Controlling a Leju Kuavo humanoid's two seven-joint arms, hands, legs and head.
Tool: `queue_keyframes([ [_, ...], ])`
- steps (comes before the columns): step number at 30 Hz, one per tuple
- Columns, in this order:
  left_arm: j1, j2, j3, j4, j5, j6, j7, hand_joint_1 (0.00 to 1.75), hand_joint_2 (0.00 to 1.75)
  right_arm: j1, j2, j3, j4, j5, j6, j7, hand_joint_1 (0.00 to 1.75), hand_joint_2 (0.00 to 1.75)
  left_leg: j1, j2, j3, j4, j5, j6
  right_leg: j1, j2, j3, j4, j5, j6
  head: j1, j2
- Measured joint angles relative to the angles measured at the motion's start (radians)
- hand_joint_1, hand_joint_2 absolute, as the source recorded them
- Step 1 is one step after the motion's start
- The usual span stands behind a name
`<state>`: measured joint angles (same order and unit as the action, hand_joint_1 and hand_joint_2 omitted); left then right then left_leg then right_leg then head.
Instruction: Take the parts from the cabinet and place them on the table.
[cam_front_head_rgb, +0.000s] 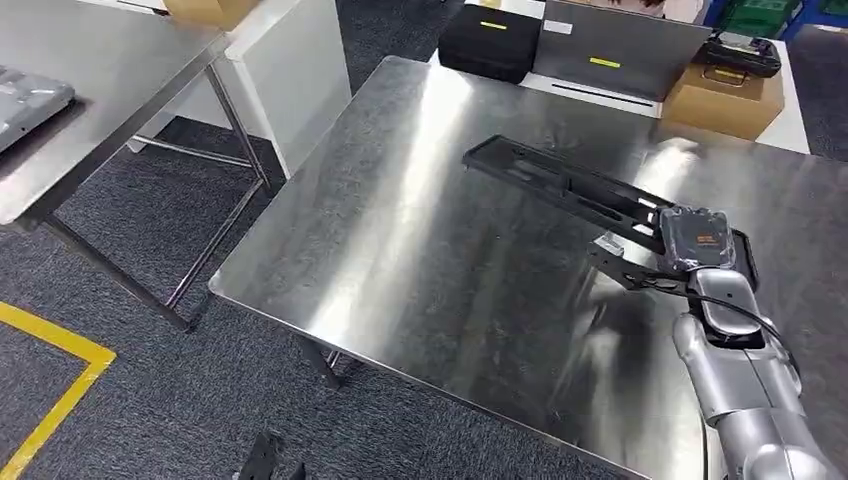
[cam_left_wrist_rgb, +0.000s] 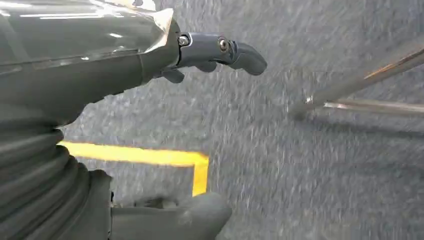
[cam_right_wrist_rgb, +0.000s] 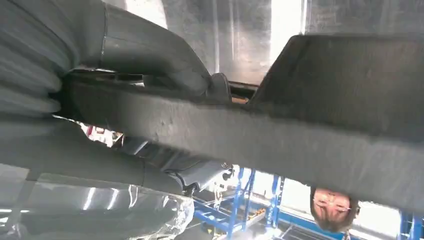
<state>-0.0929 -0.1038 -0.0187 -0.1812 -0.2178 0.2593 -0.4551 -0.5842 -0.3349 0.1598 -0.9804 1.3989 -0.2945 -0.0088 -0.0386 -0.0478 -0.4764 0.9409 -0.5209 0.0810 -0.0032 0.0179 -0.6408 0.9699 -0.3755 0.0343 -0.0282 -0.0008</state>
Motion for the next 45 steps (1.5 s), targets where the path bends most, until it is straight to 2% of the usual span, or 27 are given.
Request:
queue_keyframes([
  [7,-0.003,-0.003,0.008,0.0,-0.019,0.004,0.028,0.0,1.75,0.001,0.016,-0.023,0.0,0.01,-0.001,0.001,1.73,1.75,-0.001,0.001,0.01,0.0,-0.001,-0.002,0.0,0.0,0.011,0.0,-0.001,-0.003,0.0,0.0],
  [10,-0.005,-0.003,0.008,0.0,-0.021,0.001,0.028,0.0,1.75,0.002,0.021,-0.032,0.0,0.012,-0.002,0.001,1.73,1.75,-0.002,0.003,0.012,0.0,0.0,-0.002,0.0,0.0,0.013,0.0,0.001,-0.006,0.0,0.0],
  [17,-0.005,-0.003,0.008,0.0,-0.022,0.0,0.027,0.0,1.75,0.004,0.024,-0.039,-0.001,0.012,-0.002,0.001,1.73,1.75,-0.003,0.004,0.013,0.001,0.0,-0.002,0.0,0.001,0.014,0.0,0.001,-0.006,0.0,0.0],
  [23,-0.006,-0.003,0.009,0.0,-0.032,0.022,-0.018,0.0,1.75,0.005,0.023,-0.056,0.0,0.021,-0.001,0.008,1.73,1.75,-0.003,0.004,0.013,0.001,0.0,-0.002,0.0,0.002,0.013,0.0,0.001,-0.006,0.0,0.0],
  [28,-0.005,-0.008,0.012,0.0,-0.045,0.104,-0.088,0.0,1.75,0.006,0.001,-0.097,0.021,0.035,-0.002,0.018,1.73,1.75,-0.004,0.004,0.012,0.001,-0.001,-0.002,0.0,0.002,0.014,0.0,0.001,-0.006,0.0,0.0],
  [29,-0.005,-0.009,0.014,0.0,-0.045,0.106,-0.099,0.0,1.75,0.007,-0.004,-0.106,0.028,0.035,-0.002,0.018,0.0,0.0,-0.004,0.004,0.012,0.001,-0.001,-0.002,0.0,0.002,0.014,0.0,0.001,-0.006,0.0,0.0],
  [32,-0.005,-0.012,0.015,0.0,-0.044,0.105,-0.115,0.0,1.75,0.01,-0.016,-0.126,0.048,0.032,-0.011,0.017,0.0,0.0,-0.004,0.004,0.012,0.001,-0.001,-0.001,-0.001,0.002,0.014,0.0,0.001,-0.006,0.0,0.0],
  [33,-0.005,-0.013,0.016,0.0,-0.043,0.102,-0.116,0.0,0.0,0.01,-0.016,-0.129,0.052,0.032,-0.012,0.015,0.0,0.0,-0.004,0.005,0.012,0.001,-0.001,-0.001,-0.001,0.002,0.014,0.0,0.001,-0.006,0.0,0.0],
  [45,-0.007,-0.015,0.064,0.0,-0.014,0.074,-0.055,0.0,0.0,-0.026,-0.008,-0.143,0.146,0.042,-0.018,0.004,0.0,0.0,-0.004,0.005,0.013,0.001,-0.001,-0.001,-0.001,0.002,0.014,0.0,0.001,-0.006,-0.001,0.0],
])
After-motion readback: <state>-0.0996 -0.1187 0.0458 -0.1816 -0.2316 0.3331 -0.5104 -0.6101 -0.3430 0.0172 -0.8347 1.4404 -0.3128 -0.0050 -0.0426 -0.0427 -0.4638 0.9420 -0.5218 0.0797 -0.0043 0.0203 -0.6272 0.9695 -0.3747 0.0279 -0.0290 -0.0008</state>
